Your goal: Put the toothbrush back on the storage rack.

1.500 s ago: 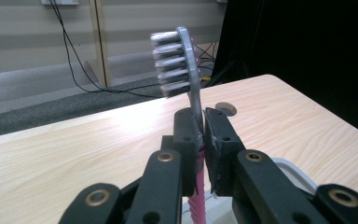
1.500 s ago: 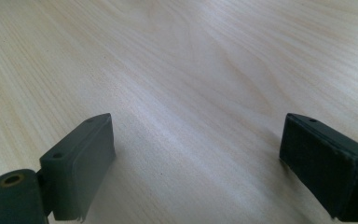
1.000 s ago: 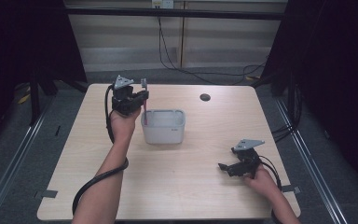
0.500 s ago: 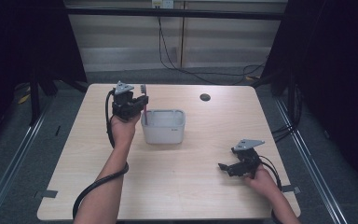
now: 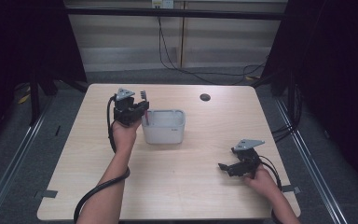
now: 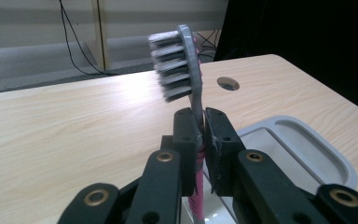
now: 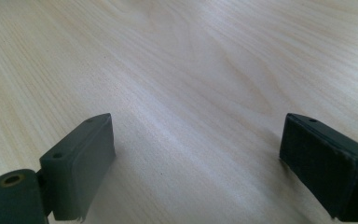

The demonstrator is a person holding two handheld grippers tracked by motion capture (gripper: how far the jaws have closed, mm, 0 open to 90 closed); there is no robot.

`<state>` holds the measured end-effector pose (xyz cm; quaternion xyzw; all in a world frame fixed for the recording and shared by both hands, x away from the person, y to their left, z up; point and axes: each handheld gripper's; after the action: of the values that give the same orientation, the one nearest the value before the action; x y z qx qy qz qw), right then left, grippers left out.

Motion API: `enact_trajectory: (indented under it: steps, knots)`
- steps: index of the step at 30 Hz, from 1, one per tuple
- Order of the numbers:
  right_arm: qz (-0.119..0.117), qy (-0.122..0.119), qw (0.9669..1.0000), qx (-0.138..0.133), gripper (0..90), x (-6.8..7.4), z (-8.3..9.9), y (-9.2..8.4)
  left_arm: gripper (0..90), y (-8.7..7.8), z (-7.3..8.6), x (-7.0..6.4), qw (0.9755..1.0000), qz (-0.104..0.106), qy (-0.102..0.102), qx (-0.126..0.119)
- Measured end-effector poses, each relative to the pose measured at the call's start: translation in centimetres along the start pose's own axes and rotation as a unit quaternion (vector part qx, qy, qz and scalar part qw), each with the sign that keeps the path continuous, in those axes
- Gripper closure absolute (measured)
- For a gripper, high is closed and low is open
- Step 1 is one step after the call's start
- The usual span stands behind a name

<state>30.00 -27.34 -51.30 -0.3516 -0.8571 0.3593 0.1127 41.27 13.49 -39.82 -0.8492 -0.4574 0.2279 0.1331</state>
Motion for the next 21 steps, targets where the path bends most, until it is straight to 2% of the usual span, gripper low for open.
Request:
enact_trajectory:
  steps: [21]
  knots:
    - [0.000, 0.000, 1.0000, 0.000, 9.6, 0.0, 0.0, 0.0, 83.7, 0.0, 1.2, 0.2, 0.9999, -0.003, -0.003, 0.014]
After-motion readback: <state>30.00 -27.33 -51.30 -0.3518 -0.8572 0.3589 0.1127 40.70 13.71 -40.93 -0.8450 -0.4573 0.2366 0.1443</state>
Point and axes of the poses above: each handheld gripper's, and its own axes: y roughly forward along the jaws, z roughly out of its underside, x roughly to its left, and after that the axes turned 7 degrees about -y, right-handed
